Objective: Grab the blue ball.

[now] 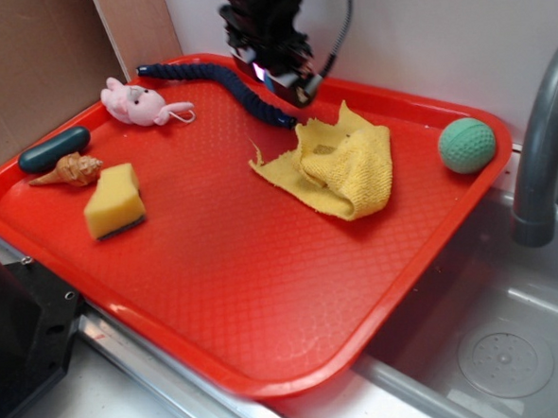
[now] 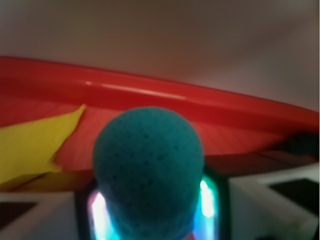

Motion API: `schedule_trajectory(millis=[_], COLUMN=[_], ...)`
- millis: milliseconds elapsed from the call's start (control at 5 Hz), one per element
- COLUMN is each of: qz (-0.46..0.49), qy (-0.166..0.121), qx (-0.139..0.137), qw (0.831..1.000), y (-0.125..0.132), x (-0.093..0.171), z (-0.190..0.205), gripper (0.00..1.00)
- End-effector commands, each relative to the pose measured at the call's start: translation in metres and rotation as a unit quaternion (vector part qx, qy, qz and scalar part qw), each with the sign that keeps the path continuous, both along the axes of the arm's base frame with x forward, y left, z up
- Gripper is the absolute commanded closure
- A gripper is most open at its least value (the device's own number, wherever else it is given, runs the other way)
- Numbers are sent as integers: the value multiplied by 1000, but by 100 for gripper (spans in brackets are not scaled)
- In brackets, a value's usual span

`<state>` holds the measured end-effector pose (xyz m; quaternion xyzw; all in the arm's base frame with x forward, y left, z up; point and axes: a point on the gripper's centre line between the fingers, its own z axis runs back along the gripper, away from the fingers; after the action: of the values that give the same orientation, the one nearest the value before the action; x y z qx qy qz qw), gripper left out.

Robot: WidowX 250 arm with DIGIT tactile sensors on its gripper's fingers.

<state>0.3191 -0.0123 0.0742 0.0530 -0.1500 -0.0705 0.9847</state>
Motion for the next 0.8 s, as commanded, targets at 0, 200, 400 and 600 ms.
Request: schedule_trajectory(millis=[0, 200, 400, 600], qz=[69, 79, 102, 106], qy=[39, 47, 50, 28], qx=[-41, -51, -52, -57], qw=[996, 994, 992, 992], y=[-7, -7, -10, -6], x=[-82, -116, -143, -163], z=[122, 148, 171, 185], gripper=[100, 100, 100, 100])
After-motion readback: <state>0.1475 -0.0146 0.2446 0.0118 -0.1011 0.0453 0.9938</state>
